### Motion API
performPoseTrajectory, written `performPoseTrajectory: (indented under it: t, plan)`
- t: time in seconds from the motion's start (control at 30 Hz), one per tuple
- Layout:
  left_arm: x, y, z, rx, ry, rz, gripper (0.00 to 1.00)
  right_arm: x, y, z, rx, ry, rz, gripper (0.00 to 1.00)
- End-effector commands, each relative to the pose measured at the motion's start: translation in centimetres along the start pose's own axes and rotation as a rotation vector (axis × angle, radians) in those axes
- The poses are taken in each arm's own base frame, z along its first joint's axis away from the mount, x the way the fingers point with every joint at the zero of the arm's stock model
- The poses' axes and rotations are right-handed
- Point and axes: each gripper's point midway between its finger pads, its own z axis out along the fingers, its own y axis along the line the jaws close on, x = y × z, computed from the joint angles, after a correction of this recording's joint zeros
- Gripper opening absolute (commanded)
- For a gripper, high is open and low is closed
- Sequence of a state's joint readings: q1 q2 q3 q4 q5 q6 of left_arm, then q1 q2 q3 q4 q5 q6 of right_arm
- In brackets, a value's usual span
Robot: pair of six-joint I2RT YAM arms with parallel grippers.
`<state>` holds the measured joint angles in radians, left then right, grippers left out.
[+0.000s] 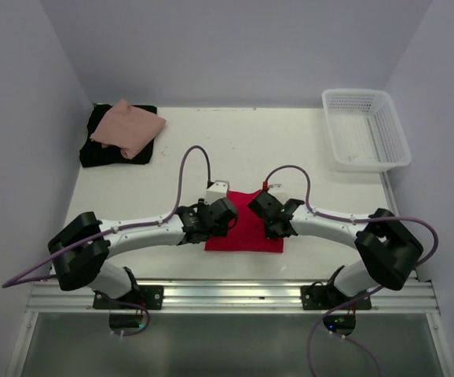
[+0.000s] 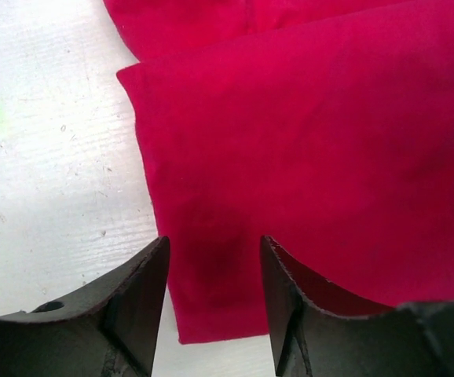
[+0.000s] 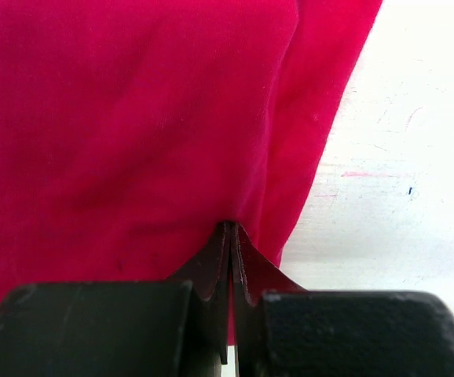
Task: Fold and stack the t-shirts
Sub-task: Fold the tshirt
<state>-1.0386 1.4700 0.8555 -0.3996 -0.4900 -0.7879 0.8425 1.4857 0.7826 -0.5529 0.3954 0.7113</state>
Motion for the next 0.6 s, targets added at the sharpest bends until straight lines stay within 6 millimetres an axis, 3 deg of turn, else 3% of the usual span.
performPoseTrajectory:
  t: [0.0, 0.2, 0.57]
  plan:
    - [0.0, -0.5, 1.3, -0.008, -0.024, 0.019, 0.54, 0.5, 0.9, 1.0, -0.031, 0.004, 0.038, 0.00]
    - [1.5, 0.4, 3.0, -0.068, -0.005, 0.031, 0.62, 1.2, 1.0, 1.3, -0.044, 0.018, 0.035, 0.00]
    - [3.5, 2.5, 3.5, -0.111, -0.002, 0.020, 0.77, 1.8, 1.2, 1.6, -0.065, 0.027, 0.042, 0.00]
